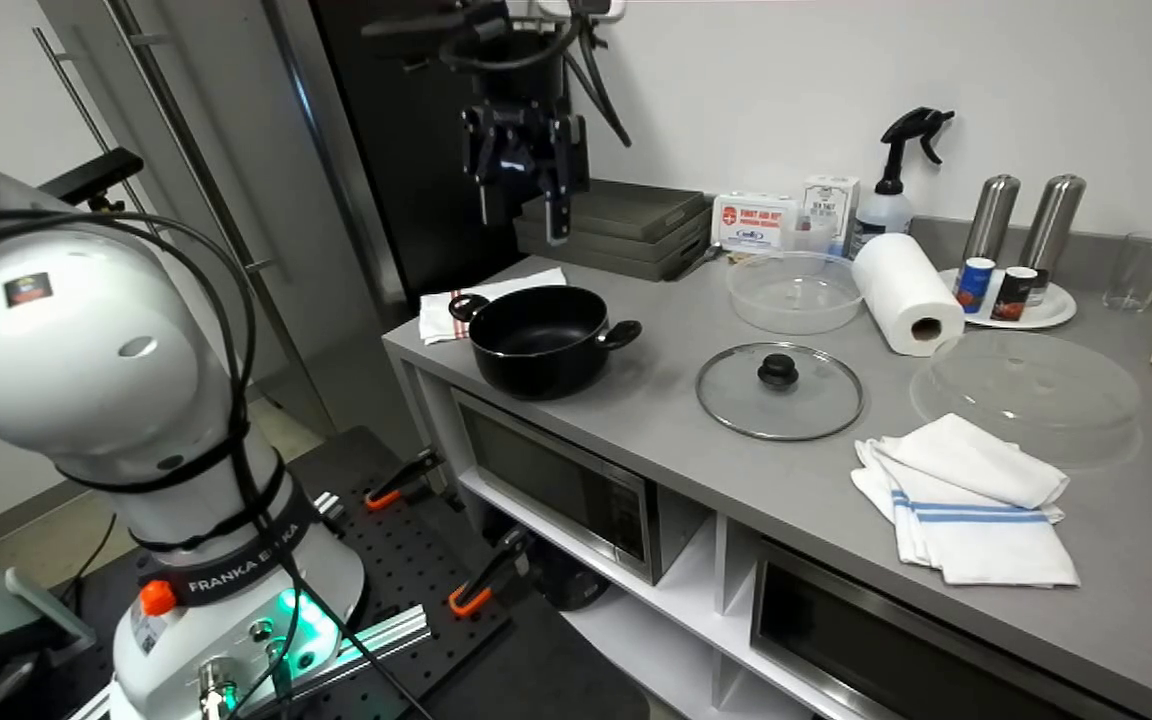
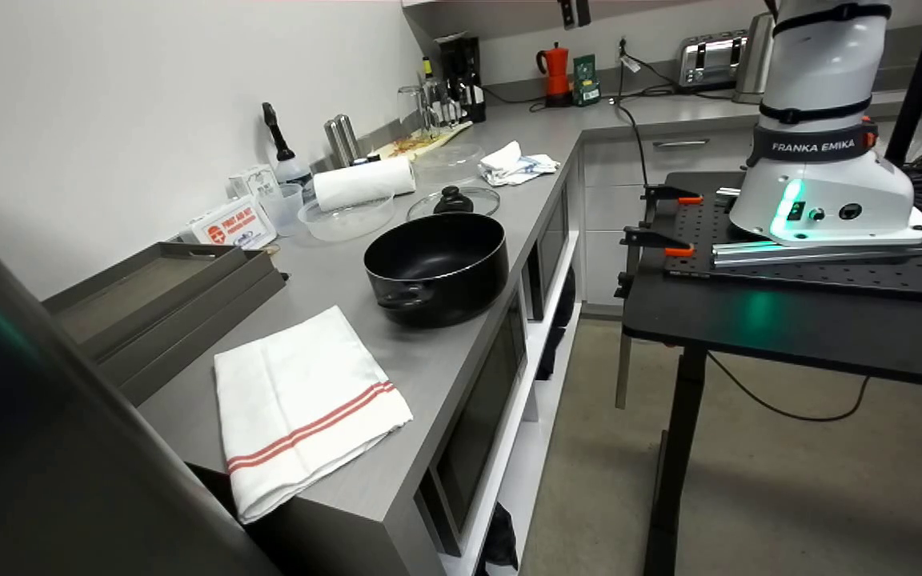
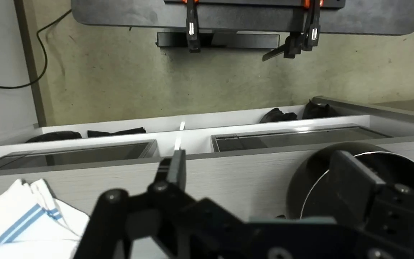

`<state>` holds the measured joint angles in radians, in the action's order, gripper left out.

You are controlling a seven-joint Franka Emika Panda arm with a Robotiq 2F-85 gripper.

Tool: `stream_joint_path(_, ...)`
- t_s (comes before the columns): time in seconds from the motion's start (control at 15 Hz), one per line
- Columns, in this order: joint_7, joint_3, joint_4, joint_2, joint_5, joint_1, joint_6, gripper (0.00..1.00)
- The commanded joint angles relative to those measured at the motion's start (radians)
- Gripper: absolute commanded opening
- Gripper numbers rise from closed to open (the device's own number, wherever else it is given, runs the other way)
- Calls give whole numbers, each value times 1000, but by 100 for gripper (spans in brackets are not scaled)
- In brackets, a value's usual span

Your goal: Push the black pot backwards.

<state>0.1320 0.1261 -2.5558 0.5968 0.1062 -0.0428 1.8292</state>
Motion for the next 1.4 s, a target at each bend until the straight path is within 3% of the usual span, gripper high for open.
stream_joint_path(0.0,37,-16,-96,-33,-33,35,129,100)
stream_joint_path(0.4,56,-55,-217,-109,-48,91,323,100)
stream_joint_path(0.67,70,-81,-210,-220,-81,137,444,100)
stream_joint_path(0.93,112,-96,-216,-323,-160,183,547,100)
stream_joint_path(1.33,282,-93,-218,-471,-343,227,727,100)
